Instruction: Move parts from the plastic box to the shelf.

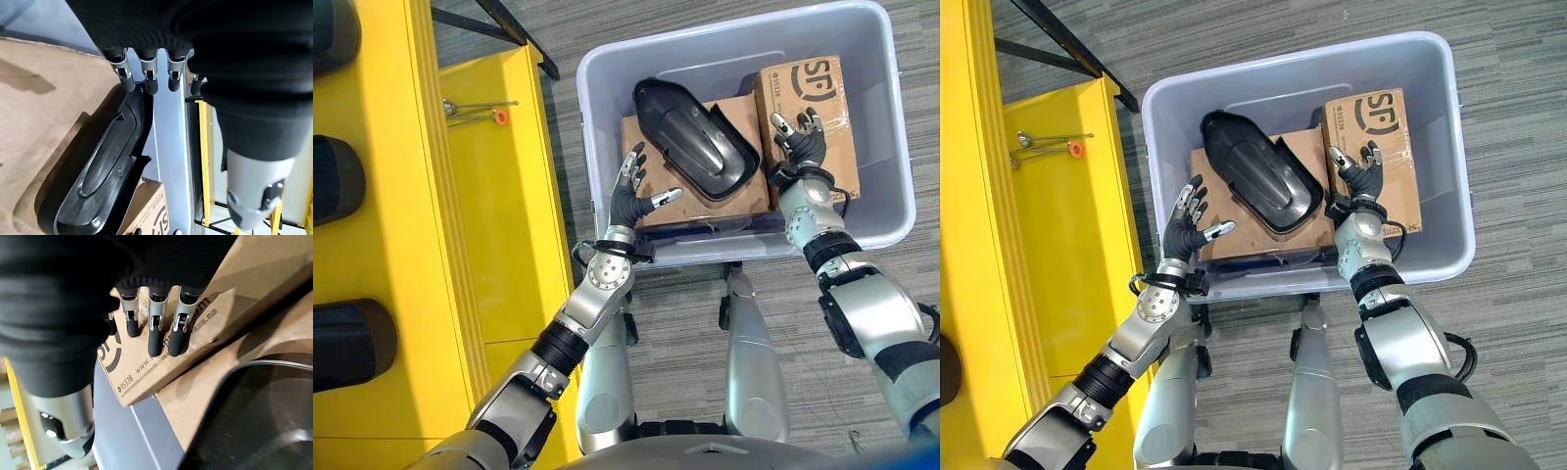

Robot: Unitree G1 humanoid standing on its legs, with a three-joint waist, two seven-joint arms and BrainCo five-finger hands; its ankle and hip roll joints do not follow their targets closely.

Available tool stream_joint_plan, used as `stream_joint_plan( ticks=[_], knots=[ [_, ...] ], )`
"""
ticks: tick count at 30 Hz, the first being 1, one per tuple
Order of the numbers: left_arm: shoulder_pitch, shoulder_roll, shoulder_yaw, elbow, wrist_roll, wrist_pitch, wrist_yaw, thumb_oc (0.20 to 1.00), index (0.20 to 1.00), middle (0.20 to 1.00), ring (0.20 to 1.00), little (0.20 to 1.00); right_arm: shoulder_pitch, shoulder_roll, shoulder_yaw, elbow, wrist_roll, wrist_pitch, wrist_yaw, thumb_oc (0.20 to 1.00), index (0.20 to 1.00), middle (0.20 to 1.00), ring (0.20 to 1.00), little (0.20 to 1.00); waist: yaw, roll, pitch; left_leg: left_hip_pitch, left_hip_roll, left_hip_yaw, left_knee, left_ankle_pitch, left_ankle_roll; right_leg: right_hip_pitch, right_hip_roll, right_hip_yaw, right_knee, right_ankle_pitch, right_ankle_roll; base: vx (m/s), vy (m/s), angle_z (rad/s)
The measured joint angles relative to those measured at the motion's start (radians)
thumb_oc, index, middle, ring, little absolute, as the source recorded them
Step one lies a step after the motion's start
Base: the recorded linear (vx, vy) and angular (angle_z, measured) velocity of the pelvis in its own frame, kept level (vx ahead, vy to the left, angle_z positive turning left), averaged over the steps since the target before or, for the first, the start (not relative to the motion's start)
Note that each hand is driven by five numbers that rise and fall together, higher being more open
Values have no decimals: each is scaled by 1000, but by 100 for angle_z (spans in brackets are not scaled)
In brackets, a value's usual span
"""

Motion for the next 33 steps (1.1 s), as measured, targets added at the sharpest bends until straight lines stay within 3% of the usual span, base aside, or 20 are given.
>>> stream_joint_plan(
  ticks=[13,17,22,33],
  knots=[
    [24,-6,43,-1,10,1,21,1000,1000,1000,1000,1000,143,55,100,-322,-12,14,0,1000,1000,1000,1000,1000,-24,-20,-3,-24,7,-8,12,1,0,-10,5,-8,-1,-1,2,-1,1,1],
    [24,-2,62,-1,11,0,24,1000,1000,1000,1000,1000,145,67,100,-377,-12,9,3,1000,1000,1000,1000,1000,-25,-48,9,-25,7,-7,12,0,0,-10,6,-8,-2,0,2,0,0,0],
    [31,5,63,-1,11,0,24,1000,1000,1000,1000,1000,145,67,107,-396,-16,0,9,1000,1000,1000,1000,1000,-24,-77,26,-27,7,-8,12,0,-1,-10,6,-9,-3,2,1,0,0,0],
    [48,15,80,-2,12,-2,23,1000,1000,1000,1000,1000,90,71,123,-287,-51,2,8,1000,1000,1000,1000,1000,-17,-80,37,-40,8,-8,13,-4,-1,-23,5,-10,-3,1,1,0,0,0]
  ],
)
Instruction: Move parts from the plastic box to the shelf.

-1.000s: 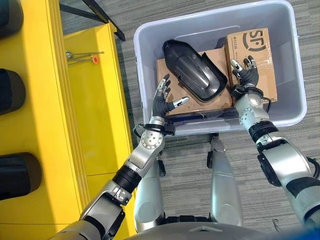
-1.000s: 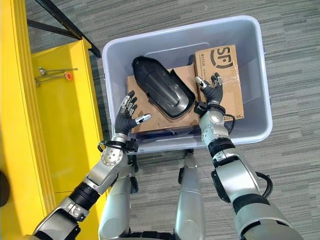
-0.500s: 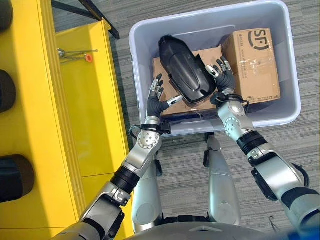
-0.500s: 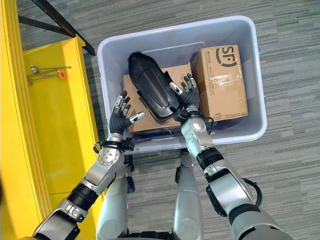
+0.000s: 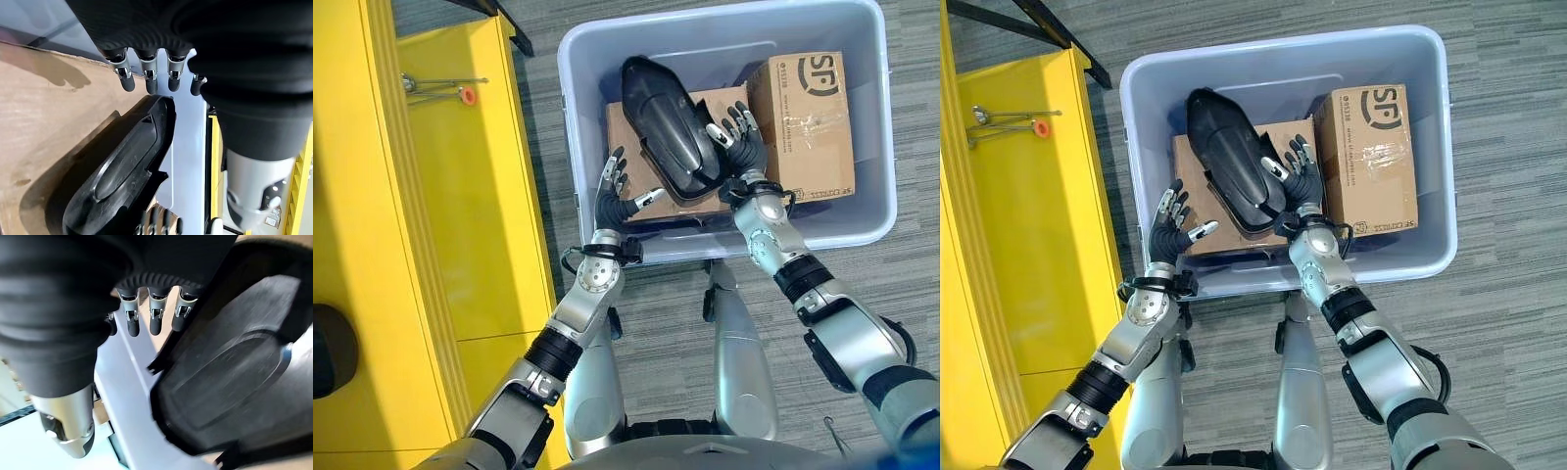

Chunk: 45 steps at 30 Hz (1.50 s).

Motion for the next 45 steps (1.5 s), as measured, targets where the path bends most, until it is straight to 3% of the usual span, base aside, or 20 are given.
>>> stream_joint_plan(
  ticks=[8,19,28,37,45],
  knots=[
    [4,11,0,0,-1,-1,0,1000,1000,1000,1000,1000,-65,7,-26,149,0,9,-9,1000,1000,1000,1000,1000,8,3,2,-9,0,-3,2,0,0,-6,-1,-5,0,0,-1,0,0,0],
    [-2,10,-13,0,-4,-1,-1,1000,1000,1000,1000,1000,-80,21,-38,173,1,10,-10,1000,1000,1000,1000,1000,24,4,3,-23,-1,-14,15,0,0,-14,-3,-11,8,-1,-1,1,0,1],
    [-7,5,3,-1,-1,3,7,1000,1000,1000,1000,1000,102,84,5,-83,100,-6,42,1000,1000,1000,1000,1000,-2,4,3,-45,0,-18,22,-3,1,-33,-3,-12,19,-6,-3,2,-2,1],
    [2,2,30,-5,8,8,20,1000,1000,1000,1000,1000,263,79,6,-258,198,-15,108,1000,1000,1000,1000,1000,-11,-1,5,-55,1,-26,34,-7,2,-42,-5,-19,35,-16,-4,0,0,0],
    [-6,-3,67,-11,8,9,59,1000,1000,1000,1000,1000,374,73,-45,-375,198,-37,118,1000,1000,1000,1000,1000,-34,-34,18,-57,1,-17,37,-12,3,-49,-4,-10,36,-18,-5,1,1,-2]
  ],
)
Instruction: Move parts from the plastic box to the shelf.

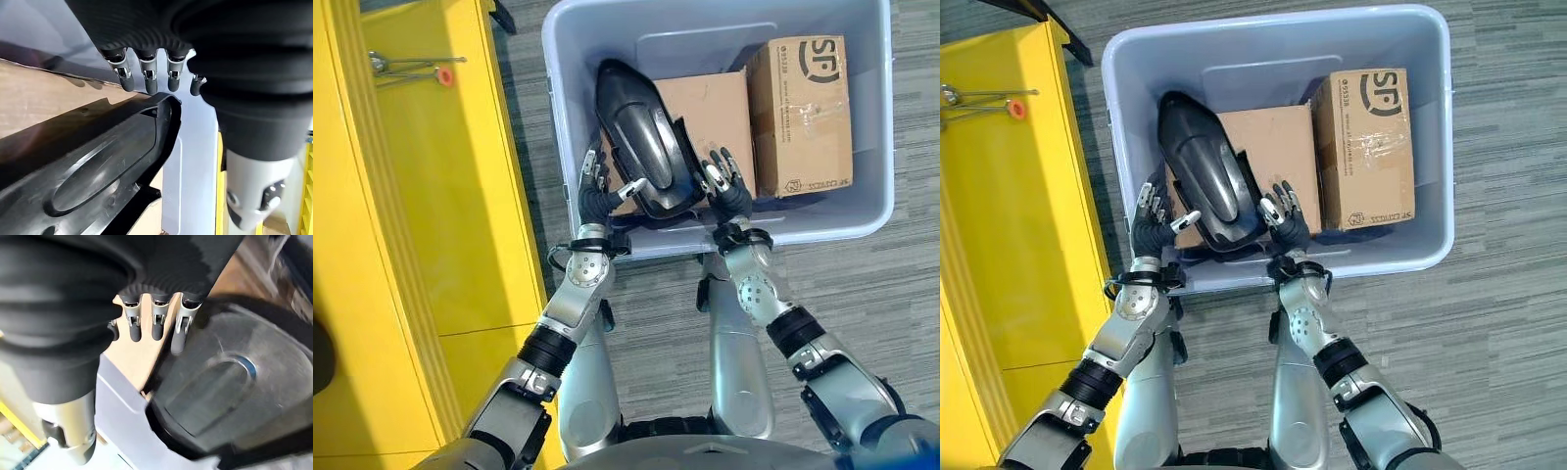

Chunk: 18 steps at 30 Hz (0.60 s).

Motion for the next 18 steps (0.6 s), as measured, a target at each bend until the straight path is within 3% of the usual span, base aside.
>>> stream_joint_plan(
  ticks=[5,18],
  knots=[
    [5,-11,32,-6,0,0,6,1000,1000,1000,1000,1000,48,-8,-60,-95,5,-30,-2,1000,1000,1000,1000,1000,-10,-1,1,0,5,3,0,-4,-2,-2,6,1,0,1,1,1,-3,-2],
    [19,-10,65,-43,35,17,37,1000,1000,1000,1000,1000,187,-34,-31,-288,39,-42,27,1000,1000,1000,1000,1000,-30,-3,1,16,14,17,0,-8,-2,-1,17,13,11,-1,-1,2,-4,-2]
  ],
)
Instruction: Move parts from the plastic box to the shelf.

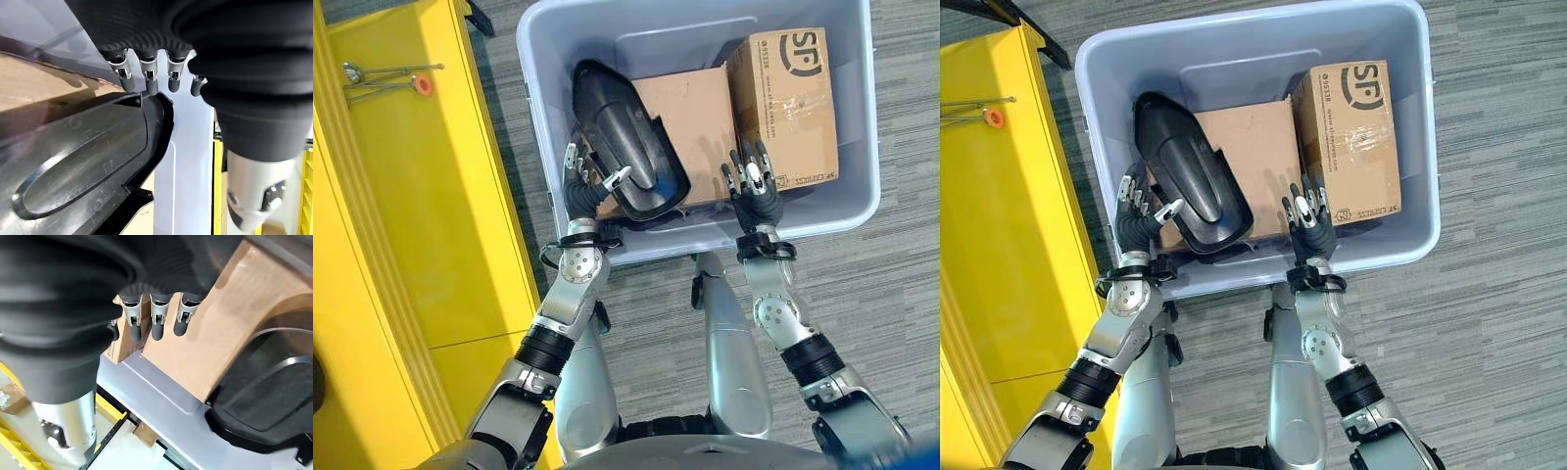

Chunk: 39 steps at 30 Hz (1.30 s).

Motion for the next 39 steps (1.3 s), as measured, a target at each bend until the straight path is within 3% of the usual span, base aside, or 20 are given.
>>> stream_joint_plan(
  ticks=[15,24,39],
  knots=[
    [63,-20,36,-57,-9,3,6,1000,1000,1000,1000,1000,103,-60,-8,-206,22,1,57,1000,1000,1000,1000,1000,-23,-22,6,13,8,6,-3,-4,-5,5,10,9,-3,-10,2,-3,-6,-1],
    [67,-54,58,-43,-140,-2,11,1000,1000,1000,1000,1000,142,-89,-7,-255,40,0,74,1000,1000,1000,1000,1000,-35,-40,8,26,13,6,-2,-14,-8,15,14,7,4,-17,-1,22,0,0],
    [81,-84,111,-24,-291,-30,44,1000,1000,1000,1000,1000,170,-103,-4,-259,41,1,67,1000,1000,1000,1000,1000,-48,-44,7,23,15,6,-1,-15,-7,15,14,5,2,-22,4,0,0,0]
  ],
)
